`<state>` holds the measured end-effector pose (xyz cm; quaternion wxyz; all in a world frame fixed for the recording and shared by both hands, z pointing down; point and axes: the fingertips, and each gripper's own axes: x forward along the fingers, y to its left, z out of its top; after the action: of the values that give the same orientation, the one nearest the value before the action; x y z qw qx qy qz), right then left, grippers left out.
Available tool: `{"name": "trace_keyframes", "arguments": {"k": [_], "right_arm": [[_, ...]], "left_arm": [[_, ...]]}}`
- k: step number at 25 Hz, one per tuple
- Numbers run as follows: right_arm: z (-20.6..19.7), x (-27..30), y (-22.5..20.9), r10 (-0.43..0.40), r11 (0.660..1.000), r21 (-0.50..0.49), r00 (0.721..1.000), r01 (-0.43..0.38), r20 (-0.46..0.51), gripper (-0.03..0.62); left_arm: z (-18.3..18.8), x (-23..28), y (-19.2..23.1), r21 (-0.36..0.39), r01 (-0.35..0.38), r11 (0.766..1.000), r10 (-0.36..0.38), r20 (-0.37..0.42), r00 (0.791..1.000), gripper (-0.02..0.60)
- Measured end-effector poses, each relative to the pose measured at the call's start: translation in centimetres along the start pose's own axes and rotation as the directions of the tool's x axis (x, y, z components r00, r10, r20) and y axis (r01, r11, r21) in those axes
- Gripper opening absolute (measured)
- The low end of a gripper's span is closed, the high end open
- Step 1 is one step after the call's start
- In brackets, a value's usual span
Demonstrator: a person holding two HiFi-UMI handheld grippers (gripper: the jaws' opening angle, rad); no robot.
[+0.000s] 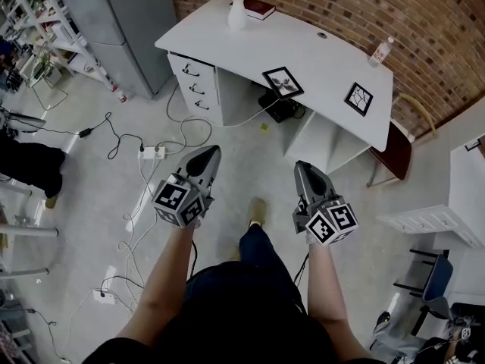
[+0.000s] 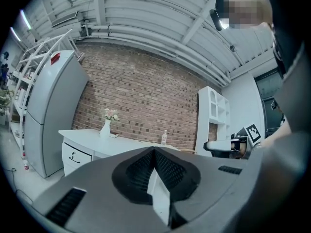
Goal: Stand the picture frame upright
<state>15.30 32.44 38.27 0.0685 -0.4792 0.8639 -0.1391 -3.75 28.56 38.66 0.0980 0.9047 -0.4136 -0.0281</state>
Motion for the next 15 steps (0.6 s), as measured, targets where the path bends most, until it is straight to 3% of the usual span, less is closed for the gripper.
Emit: {"name": "trace_keyframes", "arguments": {"k": [15], "right_arm": [[-1.8,8.1,-7.8,0.018,0.996,0.089,0.995,-0.009,-0.101,0.003]], "left_arm": [[-2.1,9.8,4.0,-0.048,0.003,0.999,-0.005,-0.048,0.999,0.001]]}}
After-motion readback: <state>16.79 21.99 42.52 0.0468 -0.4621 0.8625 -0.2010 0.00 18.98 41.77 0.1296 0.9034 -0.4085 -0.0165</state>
